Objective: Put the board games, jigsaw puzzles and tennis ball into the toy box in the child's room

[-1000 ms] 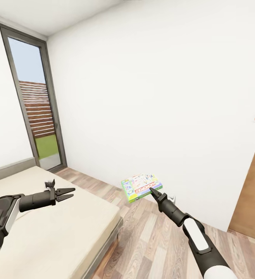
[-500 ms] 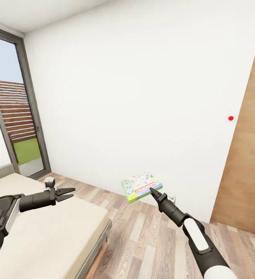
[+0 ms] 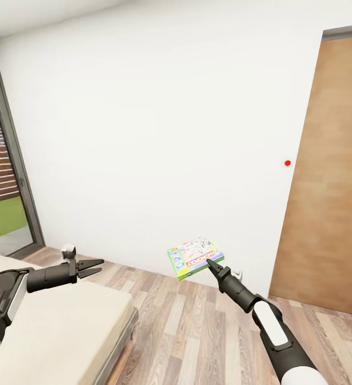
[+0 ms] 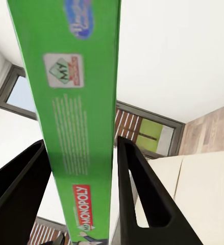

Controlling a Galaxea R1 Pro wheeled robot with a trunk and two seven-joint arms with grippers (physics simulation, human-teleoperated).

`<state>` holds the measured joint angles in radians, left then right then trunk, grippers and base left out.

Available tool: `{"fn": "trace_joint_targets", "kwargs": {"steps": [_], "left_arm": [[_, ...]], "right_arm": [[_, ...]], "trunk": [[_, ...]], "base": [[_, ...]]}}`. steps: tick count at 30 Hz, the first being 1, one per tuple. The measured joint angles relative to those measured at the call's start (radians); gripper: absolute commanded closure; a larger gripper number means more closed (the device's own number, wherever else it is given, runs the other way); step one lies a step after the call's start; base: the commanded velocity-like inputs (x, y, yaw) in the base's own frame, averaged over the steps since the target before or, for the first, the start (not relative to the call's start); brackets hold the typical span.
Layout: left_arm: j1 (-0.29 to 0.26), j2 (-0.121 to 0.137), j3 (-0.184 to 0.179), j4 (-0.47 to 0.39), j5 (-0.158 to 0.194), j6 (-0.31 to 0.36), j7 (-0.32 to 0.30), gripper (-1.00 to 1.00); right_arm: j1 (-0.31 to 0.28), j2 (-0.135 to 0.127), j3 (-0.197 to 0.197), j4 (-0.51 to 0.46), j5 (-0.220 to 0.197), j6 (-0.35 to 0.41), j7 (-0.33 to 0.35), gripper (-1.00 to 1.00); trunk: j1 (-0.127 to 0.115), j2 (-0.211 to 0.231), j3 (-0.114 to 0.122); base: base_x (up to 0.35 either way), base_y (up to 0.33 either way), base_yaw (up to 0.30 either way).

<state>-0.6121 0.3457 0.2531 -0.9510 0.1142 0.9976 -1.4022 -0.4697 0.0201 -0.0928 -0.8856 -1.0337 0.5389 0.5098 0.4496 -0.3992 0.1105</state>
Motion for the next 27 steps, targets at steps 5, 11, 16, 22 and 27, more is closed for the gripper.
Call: {"fn": "trace_joint_targets", "kwargs": {"steps": [5,11,16,22,27], "left_arm": [[0.000,0.000,0.000,0.000,0.000,0.000,0.000,-1.00],[0.000,0.001,0.000,0.000,0.000,0.000,-0.001,-1.00],[0.000,0.001,0.000,0.000,0.000,0.000,0.000,-1.00],[0.000,0.000,0.000,0.000,0.000,0.000,0.002,-1.00],[0.000,0.000,0.000,0.000,0.000,0.000,0.001,-1.00]], "right_arm": [[0.000,0.000,0.000,0.000,0.000,0.000,0.000,1.00],[0.000,0.000,0.000,0.000,0.000,0.000,0.000,1.00],[0.000,0.000,0.000,0.000,0.000,0.000,0.000,1.00],[0.000,0.000,-0.001,0.000,0.000,0.000,0.000,1.00],[0.000,-0.001,-0.001,0.000,0.000,0.000,0.000,1.00]], "trunk": [[0.000,0.000,0.003],[0.000,0.000,0.007],[0.000,0.000,0.010],[0.000,0.000,0.013],[0.000,0.000,0.016]], "base": [[0.000,0.000,-0.247],[0.000,0.000,-0.247],[0.000,0.000,-0.247],[0.000,0.000,-0.247],[0.000,0.000,-0.247]]}}
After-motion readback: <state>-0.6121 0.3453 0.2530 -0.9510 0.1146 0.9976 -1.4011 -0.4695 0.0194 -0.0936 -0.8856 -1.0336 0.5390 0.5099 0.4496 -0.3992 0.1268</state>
